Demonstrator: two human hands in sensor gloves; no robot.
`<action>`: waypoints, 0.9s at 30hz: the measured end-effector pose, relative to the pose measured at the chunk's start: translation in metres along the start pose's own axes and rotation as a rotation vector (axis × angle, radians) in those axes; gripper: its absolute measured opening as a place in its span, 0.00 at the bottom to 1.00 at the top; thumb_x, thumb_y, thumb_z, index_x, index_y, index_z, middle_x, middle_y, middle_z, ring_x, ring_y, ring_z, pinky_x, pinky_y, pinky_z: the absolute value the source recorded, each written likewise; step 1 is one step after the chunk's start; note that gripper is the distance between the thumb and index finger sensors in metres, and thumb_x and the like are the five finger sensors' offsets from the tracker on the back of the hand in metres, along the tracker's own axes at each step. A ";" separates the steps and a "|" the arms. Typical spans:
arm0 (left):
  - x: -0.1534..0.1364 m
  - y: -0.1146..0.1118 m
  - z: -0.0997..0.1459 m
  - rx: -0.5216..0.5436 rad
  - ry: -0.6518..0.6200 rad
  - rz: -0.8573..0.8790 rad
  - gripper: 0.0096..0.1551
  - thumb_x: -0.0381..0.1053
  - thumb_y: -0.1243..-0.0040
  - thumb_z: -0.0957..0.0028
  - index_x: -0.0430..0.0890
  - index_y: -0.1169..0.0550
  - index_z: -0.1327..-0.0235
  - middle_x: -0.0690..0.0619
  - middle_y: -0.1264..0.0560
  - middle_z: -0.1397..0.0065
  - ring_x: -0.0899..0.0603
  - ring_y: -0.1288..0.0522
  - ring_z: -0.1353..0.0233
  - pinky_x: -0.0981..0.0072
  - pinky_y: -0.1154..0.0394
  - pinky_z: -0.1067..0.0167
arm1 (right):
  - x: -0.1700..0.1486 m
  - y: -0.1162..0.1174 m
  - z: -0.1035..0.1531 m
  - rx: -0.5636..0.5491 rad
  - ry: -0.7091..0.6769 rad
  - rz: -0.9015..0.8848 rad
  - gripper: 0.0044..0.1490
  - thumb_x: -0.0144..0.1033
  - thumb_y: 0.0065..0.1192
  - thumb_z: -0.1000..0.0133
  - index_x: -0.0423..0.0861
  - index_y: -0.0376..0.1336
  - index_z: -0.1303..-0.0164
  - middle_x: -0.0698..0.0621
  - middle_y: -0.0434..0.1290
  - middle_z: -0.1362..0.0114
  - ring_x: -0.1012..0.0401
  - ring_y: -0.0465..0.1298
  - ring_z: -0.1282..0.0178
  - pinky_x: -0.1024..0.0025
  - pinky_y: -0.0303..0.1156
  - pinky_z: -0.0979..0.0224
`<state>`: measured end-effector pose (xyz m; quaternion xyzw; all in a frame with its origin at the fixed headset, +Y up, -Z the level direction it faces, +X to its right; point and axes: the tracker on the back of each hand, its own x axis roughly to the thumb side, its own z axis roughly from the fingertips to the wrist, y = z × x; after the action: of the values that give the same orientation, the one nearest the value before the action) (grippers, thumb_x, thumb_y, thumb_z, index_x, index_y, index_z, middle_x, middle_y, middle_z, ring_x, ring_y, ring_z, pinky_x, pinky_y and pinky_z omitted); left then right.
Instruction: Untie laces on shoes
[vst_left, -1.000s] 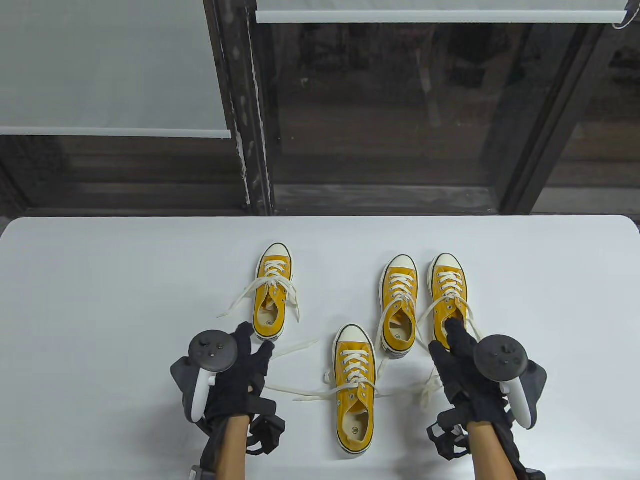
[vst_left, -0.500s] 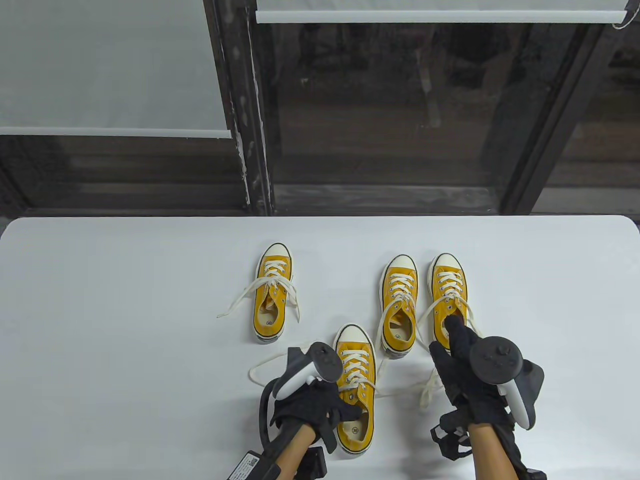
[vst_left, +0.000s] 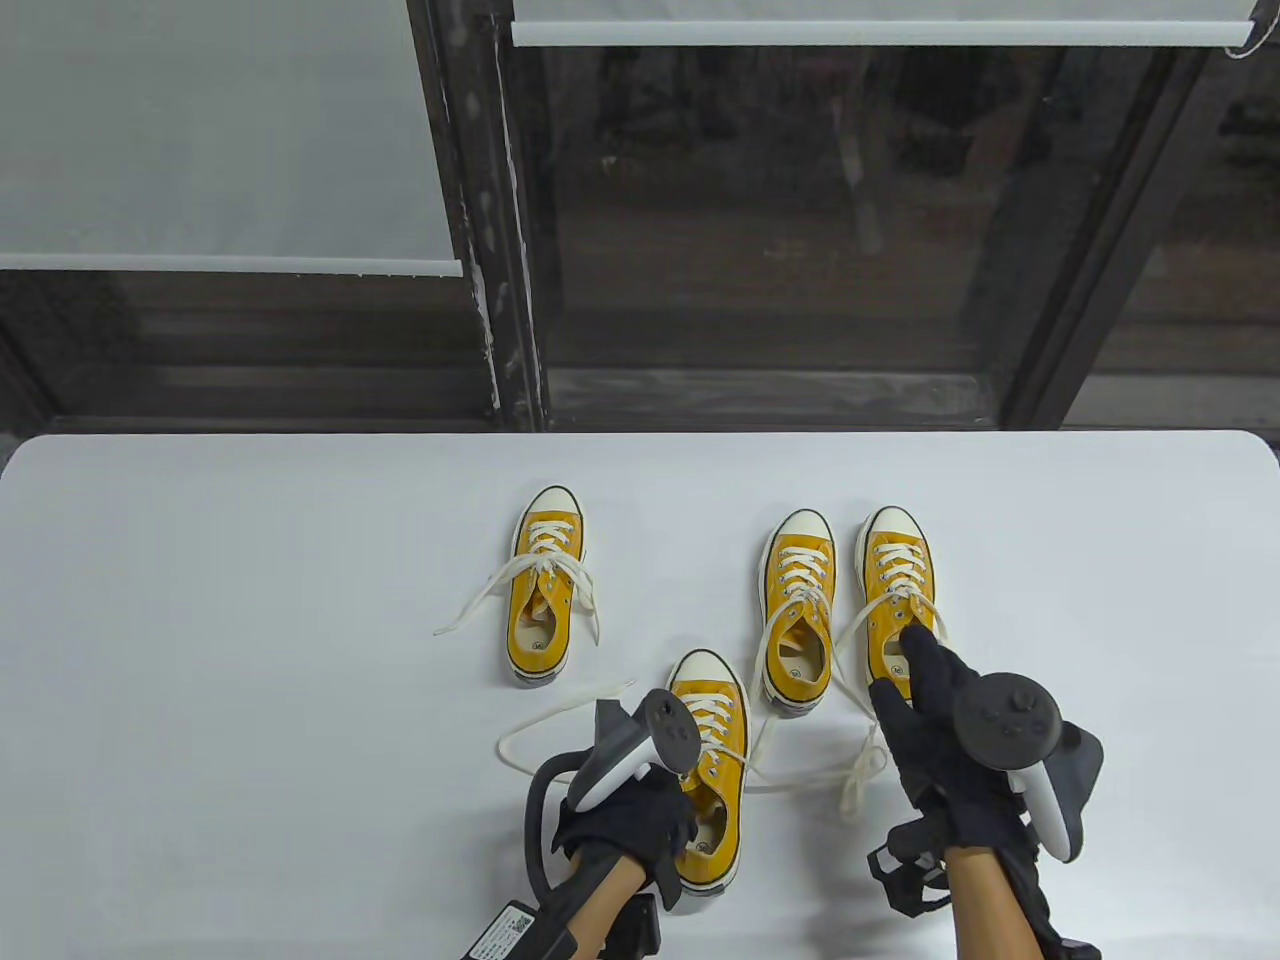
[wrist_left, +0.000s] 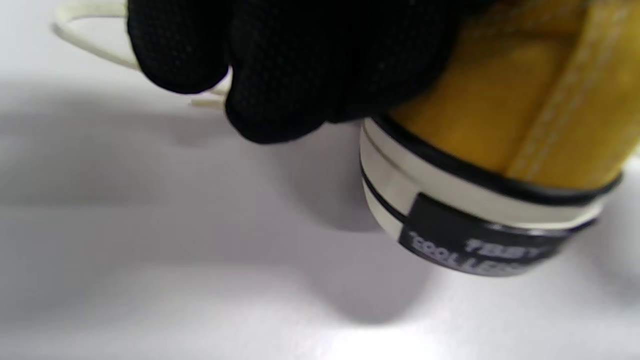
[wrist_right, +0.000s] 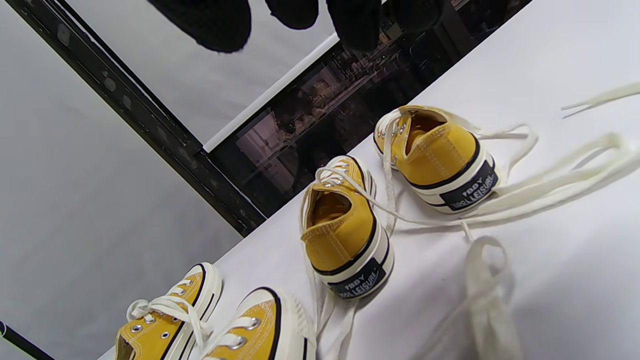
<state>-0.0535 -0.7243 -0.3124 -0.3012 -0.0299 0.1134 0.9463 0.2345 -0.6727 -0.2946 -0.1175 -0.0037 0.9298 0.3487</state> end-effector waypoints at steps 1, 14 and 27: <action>-0.002 0.004 0.002 0.017 0.000 0.024 0.27 0.55 0.44 0.38 0.35 0.21 0.41 0.60 0.15 0.67 0.54 0.15 0.61 0.47 0.23 0.41 | 0.000 -0.001 0.000 -0.006 0.001 -0.001 0.42 0.57 0.46 0.29 0.55 0.40 0.08 0.45 0.48 0.09 0.40 0.46 0.10 0.29 0.41 0.21; 0.003 0.074 -0.013 0.185 0.127 0.103 0.27 0.55 0.45 0.37 0.37 0.24 0.36 0.57 0.16 0.63 0.51 0.17 0.56 0.45 0.27 0.35 | -0.001 -0.003 0.000 -0.034 -0.005 0.023 0.41 0.57 0.46 0.29 0.57 0.41 0.08 0.45 0.47 0.09 0.40 0.46 0.10 0.29 0.41 0.21; 0.014 0.102 -0.110 0.186 0.325 0.005 0.27 0.56 0.47 0.37 0.40 0.26 0.34 0.57 0.17 0.60 0.51 0.18 0.52 0.46 0.30 0.30 | 0.000 0.004 -0.001 -0.013 -0.010 0.059 0.41 0.57 0.46 0.29 0.58 0.40 0.08 0.46 0.47 0.09 0.40 0.46 0.10 0.29 0.41 0.21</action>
<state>-0.0457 -0.7023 -0.4615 -0.2267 0.1350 0.0680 0.9622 0.2321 -0.6756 -0.2964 -0.1150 -0.0084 0.9403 0.3203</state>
